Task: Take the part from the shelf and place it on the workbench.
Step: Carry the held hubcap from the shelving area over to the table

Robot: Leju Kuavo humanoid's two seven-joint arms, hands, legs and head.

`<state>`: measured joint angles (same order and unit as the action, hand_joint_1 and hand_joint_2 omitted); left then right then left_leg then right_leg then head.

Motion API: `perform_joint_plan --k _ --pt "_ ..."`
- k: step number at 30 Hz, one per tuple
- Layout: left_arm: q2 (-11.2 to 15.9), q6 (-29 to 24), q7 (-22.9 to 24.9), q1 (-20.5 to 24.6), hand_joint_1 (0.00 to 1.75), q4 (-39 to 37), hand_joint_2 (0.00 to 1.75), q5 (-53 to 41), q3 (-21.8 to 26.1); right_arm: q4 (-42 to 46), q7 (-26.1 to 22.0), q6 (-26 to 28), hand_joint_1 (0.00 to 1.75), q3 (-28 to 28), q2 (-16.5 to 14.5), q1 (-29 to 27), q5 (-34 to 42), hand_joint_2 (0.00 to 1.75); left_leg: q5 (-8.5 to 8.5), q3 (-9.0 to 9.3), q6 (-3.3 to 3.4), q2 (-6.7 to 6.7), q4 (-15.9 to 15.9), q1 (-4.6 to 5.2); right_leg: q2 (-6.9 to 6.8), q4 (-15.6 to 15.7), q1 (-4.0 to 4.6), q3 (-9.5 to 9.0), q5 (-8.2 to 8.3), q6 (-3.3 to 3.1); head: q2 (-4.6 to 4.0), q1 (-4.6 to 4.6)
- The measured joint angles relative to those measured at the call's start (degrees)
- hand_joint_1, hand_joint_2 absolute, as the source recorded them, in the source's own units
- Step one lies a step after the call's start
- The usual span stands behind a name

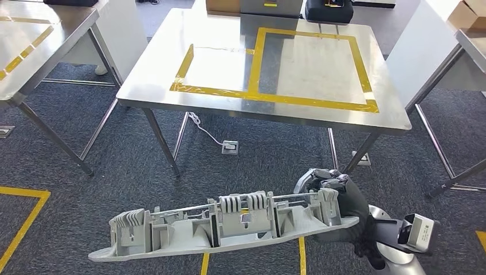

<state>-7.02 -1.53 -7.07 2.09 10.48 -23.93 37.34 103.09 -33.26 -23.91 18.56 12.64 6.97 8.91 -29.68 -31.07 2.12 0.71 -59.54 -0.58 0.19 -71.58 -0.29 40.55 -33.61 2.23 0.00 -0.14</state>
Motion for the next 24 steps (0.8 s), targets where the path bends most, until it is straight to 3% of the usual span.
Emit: perform_joint_plan --k 2,4,8,10,12,14,15,17,19,22,24 --pt "0.0 0.0 0.0 0.0 0.00 0.0 1.75 0.0 0.1 0.0 -0.1 0.0 1.75 0.0 0.1 0.1 0.2 1.75 -1.22 1.40 -0.28 0.10 0.0 0.04 -0.05 7.5 0.18 -1.75 6.01 -0.57 0.00 0.19" --pt "-0.1 0.0 -0.1 0.1 0.00 0.0 1.75 0.0 0.2 0.0 -0.2 0.2 1.75 0.0 0.1 0.2 0.2 1.75 -2.15 2.21 -0.85 0.18 0.2 0.17 -0.09 11.9 0.49 -2.84 9.16 -1.09 0.00 0.40" --pt "0.0 0.1 -0.2 0.2 0.00 0.1 1.75 -0.2 0.3 0.0 -0.4 0.7 1.75 0.0 0.2 0.4 0.0 1.75 -2.18 2.87 -2.17 0.08 -1.5 0.33 0.06 13.1 0.24 -4.81 8.62 -2.39 0.00 0.27" --pt "0.0 0.3 -0.3 0.4 0.00 0.1 1.75 -0.4 0.3 0.1 -0.6 1.0 1.75 0.0 0.2 0.3 -0.2 1.75 -3.52 -0.05 -2.50 -0.09 -7.0 0.27 -0.02 13.4 0.04 -6.10 7.89 -2.85 0.00 -0.04" --pt "0.0 0.3 -0.3 0.4 0.00 0.1 1.75 -0.5 0.3 0.3 -1.0 1.2 1.75 0.1 0.2 0.0 -0.7 1.75 -6.57 -4.76 -2.81 -0.15 -13.5 0.19 -0.03 13.4 0.00 -7.07 6.92 -3.04 0.00 -0.33" --pt "0.0 0.3 -0.2 0.2 0.00 0.1 1.75 -0.5 0.3 0.5 -1.5 1.4 1.75 0.1 0.2 -0.5 -1.5 1.75 -7.88 -7.51 -2.94 -0.18 -15.1 0.17 0.05 13.4 -0.01 -8.40 5.81 -3.02 0.00 -0.45" --pt "0.0 0.3 -0.2 0.1 0.00 0.1 1.75 -0.5 0.3 0.5 -1.7 1.4 1.75 0.1 0.1 -0.8 -2.1 1.75 -6.68 -7.60 -2.94 -0.20 -13.2 0.17 0.09 13.4 -0.03 -9.20 5.22 -2.94 0.00 -0.51" --pt "0.1 0.3 -0.3 0.0 0.00 0.1 1.75 -0.5 0.3 0.5 -2.3 1.6 1.75 0.2 0.0 -1.0 -2.9 1.75 -0.98 -6.47 -2.80 -0.33 -6.1 0.21 0.10 13.2 0.01 -10.76 3.89 -2.58 0.00 -0.62" --pt "0.1 0.3 -0.4 0.0 0.00 0.0 1.75 -0.5 0.4 0.6 -2.7 1.7 1.75 0.3 0.0 -0.9 -3.3 1.75 3.19 -5.55 -2.10 -0.54 -1.2 0.33 0.17 13.2 0.18 -11.62 2.64 -1.95 0.00 -0.69" --pt "0.0 0.4 -0.7 0.0 0.00 0.0 1.75 -0.5 0.4 1.0 -2.8 1.8 1.75 0.3 0.0 -0.7 -3.5 1.75 3.57 -4.74 -0.79 -0.57 -0.4 0.33 0.22 12.6 0.30 -12.07 2.13 -0.97 0.00 -0.60" --pt "0.0 0.4 -0.9 0.0 0.00 0.0 1.75 -0.5 0.4 1.2 -2.7 1.9 1.75 0.3 0.0 -0.5 -3.4 1.75 3.15 -3.71 -0.07 -0.47 -0.1 0.16 0.13 8.9 0.19 -10.32 2.02 -0.48 0.00 -0.40"
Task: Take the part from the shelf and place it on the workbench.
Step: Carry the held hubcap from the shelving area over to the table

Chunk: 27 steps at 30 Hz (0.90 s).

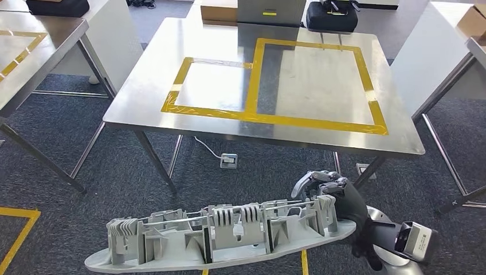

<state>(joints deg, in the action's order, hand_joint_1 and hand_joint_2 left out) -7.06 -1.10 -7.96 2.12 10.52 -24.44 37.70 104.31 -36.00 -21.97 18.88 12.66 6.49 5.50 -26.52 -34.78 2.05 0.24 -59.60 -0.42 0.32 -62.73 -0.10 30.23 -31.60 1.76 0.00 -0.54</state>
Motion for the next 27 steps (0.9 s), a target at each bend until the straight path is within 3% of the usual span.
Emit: perform_joint_plan --k 3,5,6,9,10,11,14,16,19,20,21,22,25,26,27 --pt "0.1 0.2 -0.1 0.1 0.00 0.0 1.75 0.0 0.0 0.3 0.1 0.4 1.75 0.0 0.0 0.0 -0.1 1.75 -1.26 1.40 0.47 0.01 0.2 -0.06 -0.05 -10.3 -0.18 7.17 -3.45 0.75 0.00 0.38" --pt "0.0 0.2 -0.1 0.0 0.00 0.0 1.75 -0.1 0.0 0.6 0.2 0.7 1.75 0.1 0.0 -0.4 -0.6 1.75 -2.39 2.65 0.39 0.03 0.2 -0.05 -0.06 -12.6 -0.19 10.40 -4.90 0.74 0.00 0.51" --pt "0.0 0.2 -0.1 0.0 0.00 0.0 1.75 -0.1 0.0 0.7 0.3 0.8 1.75 0.1 0.0 -0.6 -0.8 1.75 -3.00 3.47 0.32 0.03 0.2 -0.05 -0.07 -11.0 -0.17 10.71 -3.90 0.56 0.00 0.60" --pt "-0.2 0.2 -0.1 0.0 0.00 0.0 1.75 -0.1 0.0 1.3 0.2 1.3 1.75 0.3 -0.1 -1.2 -1.5 1.75 -4.96 5.81 -0.08 -0.05 0.3 0.06 -0.61 -0.5 0.28 8.67 4.37 -0.46 0.00 0.94" --pt "-0.2 0.2 -0.1 0.0 0.00 0.0 1.75 -0.1 0.0 1.5 0.2 1.4 1.75 0.3 -0.2 -1.4 -1.6 1.75 -5.64 6.30 -0.37 -0.10 0.4 0.15 -0.85 1.8 0.50 8.17 6.21 -0.80 0.00 1.02" --pt "-0.3 0.2 -0.1 0.0 0.00 0.0 1.75 -0.1 0.0 1.7 0.2 1.4 1.75 0.4 -0.3 -1.6 -1.8 1.75 -6.03 6.86 -0.72 -0.15 0.4 0.27 -0.97 3.1 0.63 7.94 7.06 -1.11 0.00 1.07" --pt "-0.3 0.2 -0.3 0.0 0.00 0.0 1.75 -0.1 0.0 2.3 0.2 1.5 1.75 0.5 -0.5 -2.1 -2.3 1.75 -5.83 7.78 -1.86 -0.27 -1.1 0.51 -0.57 3.9 0.33 6.31 6.66 -2.05 0.00 1.00" --pt "-0.3 0.3 -0.4 0.2 0.00 0.1 1.75 -0.1 0.0 2.6 0.2 1.5 1.75 0.5 -0.7 -2.2 -2.4 1.75 -6.09 5.15 -2.30 -0.25 -6.0 0.46 -0.42 4.1 0.07 4.69 5.99 -2.56 0.00 0.71" --pt "-0.4 0.4 -0.5 0.2 0.00 0.0 1.75 -0.2 0.0 2.7 0.3 1.3 1.75 0.5 -1.1 -2.2 -2.5 1.75 -10.44 -1.61 -2.72 -0.24 -14.4 0.29 -0.05 4.2 0.06 3.06 4.39 -2.93 0.00 0.37" --pt "-0.4 0.4 -0.5 0.1 0.00 0.0 1.75 -0.2 0.0 2.7 0.3 1.3 1.75 0.5 -1.2 -2.2 -2.6 1.75 -11.62 -2.95 -2.75 -0.24 -14.9 0.28 0.15 4.2 0.07 2.40 3.81 -2.95 0.00 0.32" --pt "-0.4 0.4 -0.5 0.0 0.00 0.0 1.75 -0.2 0.0 2.7 0.4 1.3 1.75 0.5 -1.3 -2.2 -2.6 1.75 -11.64 -3.53 -2.71 -0.24 -13.8 0.28 0.32 4.2 0.07 1.63 3.18 -2.92 0.00 0.26" --pt "-0.4 0.4 -0.5 -0.1 0.00 0.0 1.75 -0.3 0.0 2.7 0.5 1.3 1.75 0.5 -1.4 -2.2 -2.7 1.75 -10.18 -3.46 -2.57 -0.24 -11.3 0.28 0.44 4.2 0.07 0.76 2.52 -2.84 0.00 0.21" --pt "-0.3 0.4 -0.5 -0.2 0.00 0.0 1.75 -0.4 0.0 2.7 0.7 1.3 1.75 0.5 -1.5 -2.3 -2.7 1.75 -1.26 -2.23 -2.00 -0.22 -2.3 0.42 0.61 4.0 0.22 -1.20 0.49 -2.23 0.00 0.08" --pt "-0.3 0.4 -0.5 -0.2 0.00 0.0 1.75 -0.4 0.0 2.7 0.7 1.4 1.75 0.5 -1.5 -2.3 -2.8 1.75 0.45 -2.03 -1.75 -0.21 -1.0 0.49 0.67 4.0 0.29 -1.49 0.01 -1.89 0.00 0.06" --pt "-0.3 0.4 -0.5 -0.2 0.00 -0.1 1.75 -0.5 0.0 2.7 0.7 1.4 1.75 0.5 -1.5 -2.4 -2.8 1.75 0.81 -1.93 -1.43 -0.23 -0.7 0.57 0.74 4.0 0.38 -1.79 -0.19 -1.51 0.00 0.05"
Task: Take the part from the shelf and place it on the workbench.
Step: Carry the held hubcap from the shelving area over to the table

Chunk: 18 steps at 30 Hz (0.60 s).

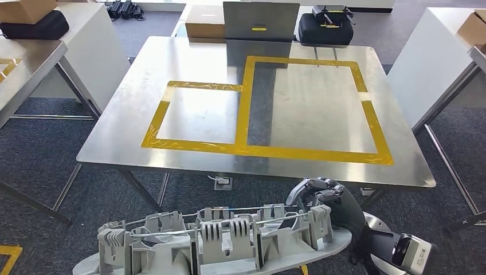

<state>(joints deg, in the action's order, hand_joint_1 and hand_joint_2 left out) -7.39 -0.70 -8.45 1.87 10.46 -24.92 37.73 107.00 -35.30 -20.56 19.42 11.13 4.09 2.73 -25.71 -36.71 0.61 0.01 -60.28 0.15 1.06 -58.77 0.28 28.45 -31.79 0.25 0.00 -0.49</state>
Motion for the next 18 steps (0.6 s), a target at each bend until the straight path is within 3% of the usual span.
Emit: perform_joint_plan --k 3,5,7,8,9,10,12,14,18 --pt "-0.1 0.0 -0.2 0.1 0.00 0.0 1.75 -0.1 0.0 0.2 -0.2 0.0 1.75 -0.1 0.0 0.0 -0.1 1.75 -0.35 1.43 1.06 0.06 0.7 -0.32 -0.11 -2.4 -0.01 0.72 0.37 0.92 0.00 0.12" --pt "-0.1 0.0 -0.3 0.2 0.00 0.1 1.75 -0.2 0.0 0.3 -0.4 0.1 1.75 -0.2 0.0 0.0 -0.2 1.75 -0.96 2.61 1.57 0.11 1.1 -0.50 -0.34 -8.5 -0.21 4.50 -0.42 1.52 0.00 0.37" --pt "-0.1 0.0 -0.4 0.2 0.00 0.1 1.75 -0.2 0.1 0.4 -0.5 0.2 1.75 -0.4 0.0 0.0 -0.4 1.75 -1.87 3.56 1.73 0.14 1.2 -0.51 -0.45 -14.9 -0.45 9.64 -3.39 2.08 0.00 0.53" --pt "-0.1 0.0 -0.4 0.2 0.00 0.1 1.75 -0.3 0.1 0.5 -0.5 0.2 1.75 -0.4 0.0 0.0 -0.6 1.75 -2.41 4.14 1.69 0.17 1.2 -0.51 -0.51 -16.4 -0.54 11.50 -4.60 2.24 0.00 0.56" --pt "-0.1 0.0 -0.4 0.2 0.00 0.1 1.75 -0.3 0.1 0.5 -0.5 0.3 1.75 -0.5 0.0 -0.1 -0.7 1.75 -2.97 4.82 1.61 0.20 1.2 -0.52 -0.57 -16.0 -0.59 12.41 -4.67 2.28 0.00 0.59" --pt "-0.1 0.0 -0.4 0.1 0.00 0.1 1.75 -0.3 0.1 0.5 -0.4 0.3 1.75 -0.5 0.0 -0.1 -0.8 1.75 -3.55 5.60 1.51 0.22 1.2 -0.52 -0.64 -14.0 -0.62 12.44 -3.32 2.20 0.00 0.62" --pt "-0.1 0.0 -0.3 0.2 0.00 0.1 1.75 -0.3 0.1 0.7 -0.4 0.3 1.75 -0.5 0.0 -0.1 -0.9 1.75 -4.76 6.94 1.24 0.23 1.2 -0.46 -0.91 -6.4 -0.50 10.87 2.78 1.66 0.00 0.69" --pt "-0.1 0.0 -0.2 0.3 0.00 0.1 1.75 -0.3 0.2 1.0 -0.3 0.4 1.75 -0.5 0.0 -0.1 -0.9 1.75 -5.84 7.79 0.69 0.25 1.4 -0.30 -1.21 -1.1 -0.20 9.64 6.76 0.92 0.00 0.77" --pt "-0.1 -0.1 -0.1 0.4 0.00 0.2 1.75 -0.3 0.5 1.8 -0.5 0.9 1.75 -0.6 0.0 -0.3 -1.5 1.75 -6.25 9.01 -0.74 0.18 0.2 -0.21 -1.03 0.4 -0.32 7.86 6.82 -0.73 0.00 0.65"
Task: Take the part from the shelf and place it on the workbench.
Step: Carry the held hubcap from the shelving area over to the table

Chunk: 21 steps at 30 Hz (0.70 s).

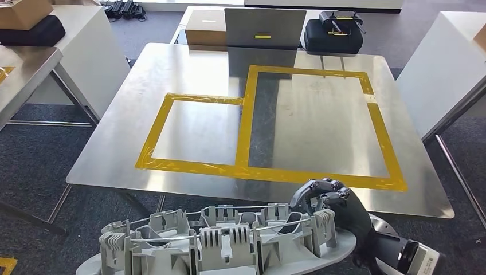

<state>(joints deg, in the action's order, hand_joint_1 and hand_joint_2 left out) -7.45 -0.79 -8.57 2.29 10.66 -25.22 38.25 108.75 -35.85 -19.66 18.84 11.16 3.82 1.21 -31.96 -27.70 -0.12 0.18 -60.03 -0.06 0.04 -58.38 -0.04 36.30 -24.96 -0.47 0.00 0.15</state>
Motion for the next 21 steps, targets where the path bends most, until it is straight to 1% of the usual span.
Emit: perform_joint_plan --k 1,2,3,4,5,6,7,8,9,10,11,12,14,16,19,21 --pt "0.0 -0.1 0.0 0.1 0.00 0.0 1.75 0.0 0.0 0.3 -0.3 0.3 1.75 0.0 0.0 -0.1 -0.3 1.75 -0.36 -0.87 -0.22 -0.02 -2.0 -0.05 0.02 0.1 -0.07 -0.69 -0.25 -0.32 0.00 -0.13" --pt "0.0 -0.1 0.0 0.2 0.00 0.0 1.75 0.0 0.1 0.5 -0.7 0.7 1.75 -0.1 0.0 -0.2 -0.7 1.75 -1.10 -2.60 -0.36 -0.05 -5.1 -0.12 0.02 0.2 -0.13 -1.30 -0.58 -0.52 0.00 -0.28" --pt "0.0 -0.2 0.0 0.2 0.00 0.0 1.75 0.0 0.1 0.8 -1.1 1.0 1.75 -0.2 0.0 -0.2 -1.1 1.75 -2.34 -4.87 -0.48 -0.04 -8.8 -0.15 0.04 0.2 -0.12 -1.77 -1.03 -0.68 0.00 -0.43" --pt "-0.1 -0.3 0.1 0.1 0.00 0.0 1.75 0.0 0.1 1.0 -1.4 1.5 1.75 -0.3 0.0 -0.3 -1.6 1.75 -4.00 -7.26 -0.59 -0.05 -12.1 -0.19 0.10 0.2 -0.10 -2.25 -1.51 -0.75 0.00 -0.55" --pt "0.0 -0.3 0.1 0.0 0.00 0.0 1.75 0.0 0.2 1.3 -1.7 2.1 1.75 -0.4 0.0 -0.5 -2.3 1.75 -5.46 -9.15 -0.64 -0.05 -14.0 -0.21 0.20 0.2 -0.08 -2.84 -2.04 -0.78 0.00 -0.64" --pt "0.0 -0.4 0.2 -0.1 0.00 0.0 1.75 0.0 0.2 1.6 -1.9 2.6 1.75 -0.5 0.0 -0.7 -3.0 1.75 -6.11 -10.29 -0.65 -0.04 -14.3 -0.21 0.31 0.2 -0.08 -3.54 -2.59 -0.75 0.00 -0.72" --pt "0.0 -0.4 0.2 -0.2 0.00 0.0 1.75 0.0 0.3 2.0 -2.1 3.1 1.75 -0.7 0.0 -0.9 -3.7 1.75 -5.37 -10.59 -0.64 -0.04 -12.8 -0.21 0.40 0.2 -0.08 -4.35 -3.14 -0.68 0.00 -0.81" --pt "0.1 -0.5 0.1 -0.2 0.00 0.0 1.75 0.0 0.4 2.5 -2.3 3.6 1.75 -0.9 0.1 -1.0 -4.4 1.75 -3.11 -10.21 -0.62 -0.04 -9.8 -0.21 0.44 0.1 -0.09 -5.21 -3.72 -0.57 0.00 -0.89" --pt "0.1 -0.5 0.0 -0.2 0.00 0.0 1.75 0.0 0.5 3.0 -2.5 4.1 1.75 -1.1 0.1 -1.1 -4.9 1.75 0.34 -9.59 -0.57 -0.05 -6.1 -0.21 0.45 0.1 -0.06 -5.89 -4.28 -0.42 0.00 -0.95" --pt "0.1 -0.6 -0.1 -0.3 0.00 0.0 1.75 0.0 0.5 3.5 -2.8 4.6 1.75 -1.3 0.2 -1.3 -5.4 1.75 3.09 -9.10 -0.39 -0.07 -3.0 -0.15 0.51 -0.1 0.02 -6.47 -4.86 -0.22 0.00 -1.03" --pt "0.1 -0.6 -0.2 -0.3 0.00 0.0 1.75 0.0 0.5 4.1 -3.0 4.9 1.75 -1.5 0.3 -1.5 -5.8 1.75 5.29 -8.71 -0.12 -0.09 -1.0 -0.11 0.54 -0.2 0.12 -6.77 -5.46 0.06 0.00 -1.05" --pt "0.1 -0.7 -0.4 -0.3 0.00 0.0 1.75 0.0 0.5 4.7 -3.2 5.2 1.75 -1.6 0.5 -1.6 -6.1 1.75 6.51 -8.57 0.10 -0.10 0.0 -0.10 0.58 -0.4 0.27 -6.91 -5.96 0.26 0.00 -1.04" --pt "0.0 -0.7 -0.5 -0.2 0.00 0.0 1.75 0.0 0.5 5.9 -3.4 5.5 1.75 -1.8 0.9 -1.8 -6.5 1.75 6.84 -8.43 0.39 -0.07 0.0 -0.10 0.58 -0.6 0.45 -6.99 -6.33 0.15 0.00 -0.96" --pt "0.0 -0.8 -0.7 -0.1 0.00 0.0 1.75 -0.1 0.5 6.9 -3.5 5.9 1.75 -1.9 1.3 -2.0 -6.9 1.75 6.73 -8.48 0.63 -0.01 0.0 -0.06 0.52 -0.2 0.50 -7.16 -6.27 -0.15 0.00 -0.91" --pt "0.0 -0.9 -0.7 0.0 0.00 0.0 1.75 -0.2 0.5 8.4 -3.7 6.9 1.75 -1.9 1.7 -2.8 -8.1 1.75 6.33 -8.43 1.13 0.03 0.1 -0.05 0.43 0.7 0.50 -7.62 -6.51 0.34 0.00 -0.86" --pt "0.0 -0.9 -0.7 0.1 0.00 0.0 1.75 -0.2 0.6 9.3 -3.9 7.5 1.75 -1.9 1.9 -3.5 -8.9 1.75 6.19 -8.39 1.28 0.04 0.1 -0.05 0.38 1.0 0.50 -7.79 -6.57 0.63 0.00 -0.85"
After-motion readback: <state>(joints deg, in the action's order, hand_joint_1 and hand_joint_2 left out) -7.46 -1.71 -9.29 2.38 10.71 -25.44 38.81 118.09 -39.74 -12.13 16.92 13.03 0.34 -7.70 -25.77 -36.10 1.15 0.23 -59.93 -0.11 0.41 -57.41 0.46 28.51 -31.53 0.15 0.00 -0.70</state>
